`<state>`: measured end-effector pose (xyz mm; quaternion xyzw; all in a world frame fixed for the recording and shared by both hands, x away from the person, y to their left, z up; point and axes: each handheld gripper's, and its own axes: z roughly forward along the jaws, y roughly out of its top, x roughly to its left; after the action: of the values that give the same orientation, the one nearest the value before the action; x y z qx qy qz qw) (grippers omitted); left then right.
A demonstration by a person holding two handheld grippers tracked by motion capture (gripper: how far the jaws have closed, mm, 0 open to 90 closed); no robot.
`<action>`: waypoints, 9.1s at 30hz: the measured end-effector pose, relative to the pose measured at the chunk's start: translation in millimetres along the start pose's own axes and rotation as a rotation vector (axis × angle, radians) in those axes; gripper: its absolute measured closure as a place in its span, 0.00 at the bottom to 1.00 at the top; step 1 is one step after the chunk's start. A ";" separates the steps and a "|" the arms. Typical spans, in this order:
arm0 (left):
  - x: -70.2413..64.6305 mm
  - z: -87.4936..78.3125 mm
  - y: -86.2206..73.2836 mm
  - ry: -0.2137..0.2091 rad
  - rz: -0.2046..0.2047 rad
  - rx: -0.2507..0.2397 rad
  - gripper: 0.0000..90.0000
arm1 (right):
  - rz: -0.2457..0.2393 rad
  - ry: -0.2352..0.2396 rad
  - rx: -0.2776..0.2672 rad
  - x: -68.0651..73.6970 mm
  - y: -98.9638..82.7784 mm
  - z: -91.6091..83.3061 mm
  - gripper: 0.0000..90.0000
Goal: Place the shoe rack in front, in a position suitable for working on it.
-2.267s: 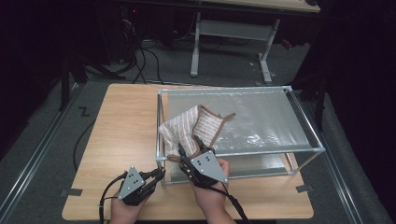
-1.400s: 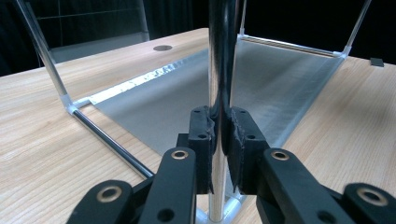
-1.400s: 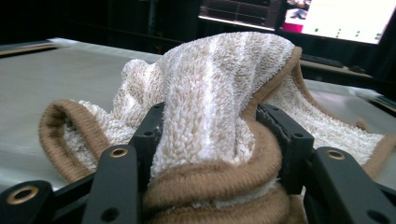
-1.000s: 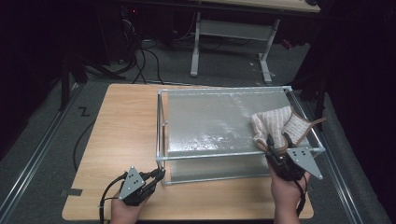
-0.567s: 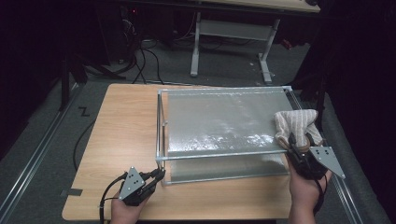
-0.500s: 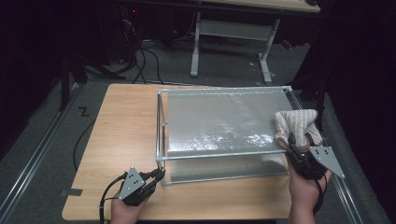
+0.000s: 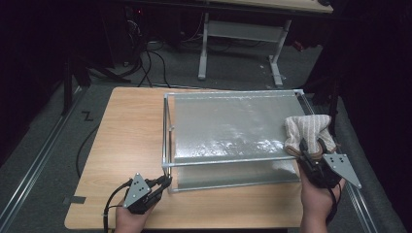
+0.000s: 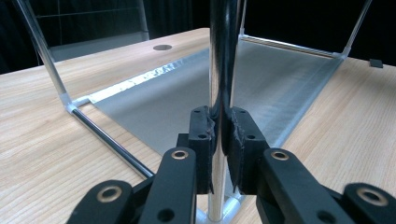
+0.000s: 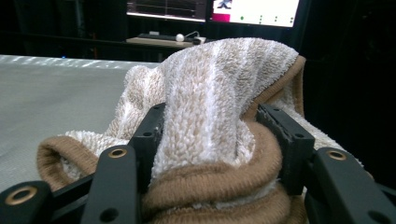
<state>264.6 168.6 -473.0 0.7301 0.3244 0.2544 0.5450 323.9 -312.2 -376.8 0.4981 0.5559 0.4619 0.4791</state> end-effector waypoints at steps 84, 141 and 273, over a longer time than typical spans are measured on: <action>0.9 0.4 -0.6 -0.008 0.002 0.002 0.89 | -0.191 0.545 -0.010 275.0 17.3 -22.9 0.60; 0.8 0.3 -0.9 0.000 0.003 0.000 0.89 | -0.037 0.023 0.045 36.0 1.2 -1.5 0.60; 1.1 1.5 -1.0 -0.001 0.013 0.007 0.89 | -0.076 0.499 -0.201 162.4 76.2 -69.9 0.72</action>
<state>266.2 168.7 -474.3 0.7341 0.3205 0.2565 0.5409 255.8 -147.1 -305.2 0.2976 0.6263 0.6049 0.3914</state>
